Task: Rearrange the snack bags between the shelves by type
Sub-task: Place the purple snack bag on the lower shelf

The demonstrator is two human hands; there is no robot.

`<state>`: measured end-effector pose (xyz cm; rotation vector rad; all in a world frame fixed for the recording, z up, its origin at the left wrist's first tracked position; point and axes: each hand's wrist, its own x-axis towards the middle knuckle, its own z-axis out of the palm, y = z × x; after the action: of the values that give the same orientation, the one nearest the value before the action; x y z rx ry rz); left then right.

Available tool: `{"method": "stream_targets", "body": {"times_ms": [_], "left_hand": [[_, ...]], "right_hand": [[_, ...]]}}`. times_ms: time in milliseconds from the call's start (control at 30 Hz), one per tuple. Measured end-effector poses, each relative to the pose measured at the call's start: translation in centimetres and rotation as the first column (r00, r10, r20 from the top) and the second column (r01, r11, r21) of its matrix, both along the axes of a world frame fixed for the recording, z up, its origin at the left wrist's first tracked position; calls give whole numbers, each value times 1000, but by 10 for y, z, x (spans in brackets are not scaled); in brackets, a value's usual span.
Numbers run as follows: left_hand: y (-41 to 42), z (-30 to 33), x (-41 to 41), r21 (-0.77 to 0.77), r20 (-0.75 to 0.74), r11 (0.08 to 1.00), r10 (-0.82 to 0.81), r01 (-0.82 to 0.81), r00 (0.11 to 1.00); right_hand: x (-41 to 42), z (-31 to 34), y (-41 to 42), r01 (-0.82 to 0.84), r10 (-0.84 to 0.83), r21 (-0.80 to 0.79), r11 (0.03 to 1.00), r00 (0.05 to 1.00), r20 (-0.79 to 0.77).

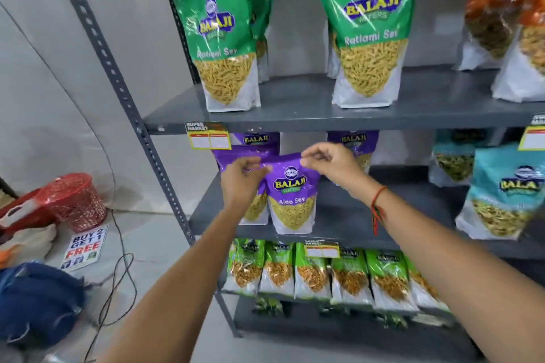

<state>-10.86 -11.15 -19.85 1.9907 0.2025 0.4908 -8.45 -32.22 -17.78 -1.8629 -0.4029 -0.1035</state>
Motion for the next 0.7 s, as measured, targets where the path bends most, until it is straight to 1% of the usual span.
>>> {"method": "stream_targets", "body": {"times_ms": [133,200,267,333,400,467,500,600,700], "left_hand": [[-12,-75,6,-13,-258,999,25,-29,966],[-16,-103,12,-3,-324,1000,-7,7,946],[-21,-127,20,-49,-364,998,-57,42,930],[-22,-146,30,-95,-413,993,-102,68,905],[-18,-166,44,-99,-439,989,-141,108,887],[-6,-205,66,-100,-458,986,-164,133,874],[-4,-213,71,-82,-465,988,-152,129,872],[-13,-199,64,-43,-462,994,-105,96,881],[-17,-201,63,-73,-436,993,-112,90,893]], "right_hand": [[18,-77,-26,45,-72,-138,989,977,-200],[31,-110,-31,30,-91,-191,981,942,-322],[46,-137,-31,-32,-66,-215,976,898,-435],[59,-158,-28,-90,-32,-217,972,863,-504],[70,-175,-22,-98,-17,-201,975,864,-504],[78,-186,-14,-100,9,-154,983,864,-503],[81,-190,-11,-111,32,-126,986,860,-509],[87,-199,-4,-150,93,-72,986,858,-505],[93,-208,-6,-131,88,-57,990,876,-474]]}}
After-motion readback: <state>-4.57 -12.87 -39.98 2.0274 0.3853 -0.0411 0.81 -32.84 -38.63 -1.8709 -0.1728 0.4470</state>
